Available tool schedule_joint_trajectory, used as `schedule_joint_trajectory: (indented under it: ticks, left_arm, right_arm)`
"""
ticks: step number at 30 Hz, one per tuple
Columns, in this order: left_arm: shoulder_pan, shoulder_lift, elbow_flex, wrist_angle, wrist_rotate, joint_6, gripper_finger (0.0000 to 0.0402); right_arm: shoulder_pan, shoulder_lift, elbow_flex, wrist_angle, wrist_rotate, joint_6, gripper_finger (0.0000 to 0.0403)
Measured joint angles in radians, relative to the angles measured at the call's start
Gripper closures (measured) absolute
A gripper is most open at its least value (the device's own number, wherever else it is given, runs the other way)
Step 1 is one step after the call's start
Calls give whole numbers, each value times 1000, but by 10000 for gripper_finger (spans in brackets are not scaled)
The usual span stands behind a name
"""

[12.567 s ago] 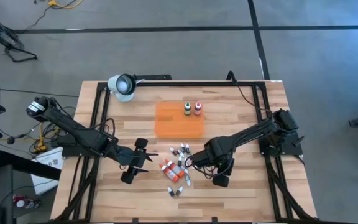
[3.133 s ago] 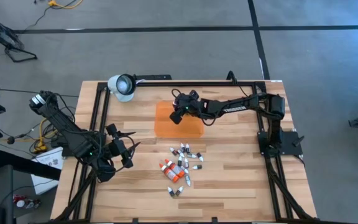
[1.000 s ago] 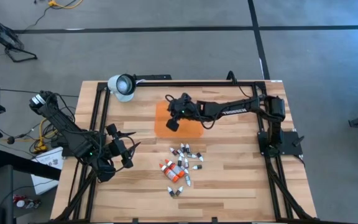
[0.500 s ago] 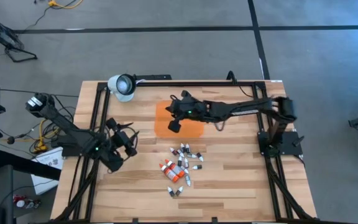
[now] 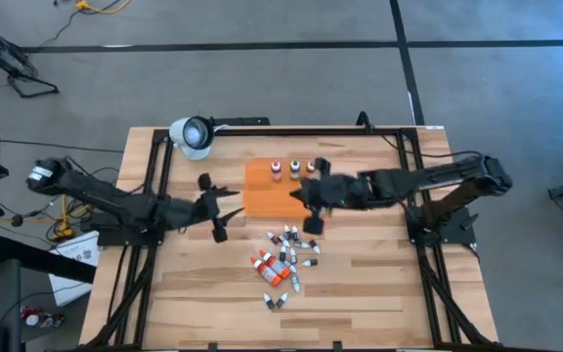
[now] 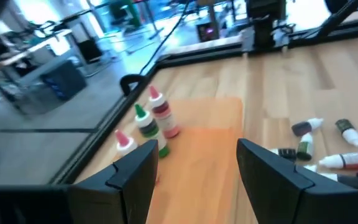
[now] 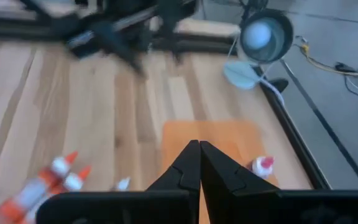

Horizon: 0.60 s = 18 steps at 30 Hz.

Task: Pick & Place food coloring
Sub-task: Put the big orange food coloring bottle into the orange bin

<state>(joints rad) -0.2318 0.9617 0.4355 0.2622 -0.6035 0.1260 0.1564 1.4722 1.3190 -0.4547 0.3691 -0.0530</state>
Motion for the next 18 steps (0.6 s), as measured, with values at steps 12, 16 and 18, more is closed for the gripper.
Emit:
schedule_joint_trajectory:
  ticks: [12, 16, 18]
  left_arm:
    - [227, 47, -1, -52, 600, -48, 189]
    - [150, 102, -1, -67, 601, -47, 189]
    - [107, 129, -1, -66, 607, -46, 189]
  right_arm:
    - [288, -177, -269, -22, 242, 225, 403]
    - [382, -211, -402, 69, 273, 293, 403]
    - [426, -215, -458, 129, 301, 319, 403]
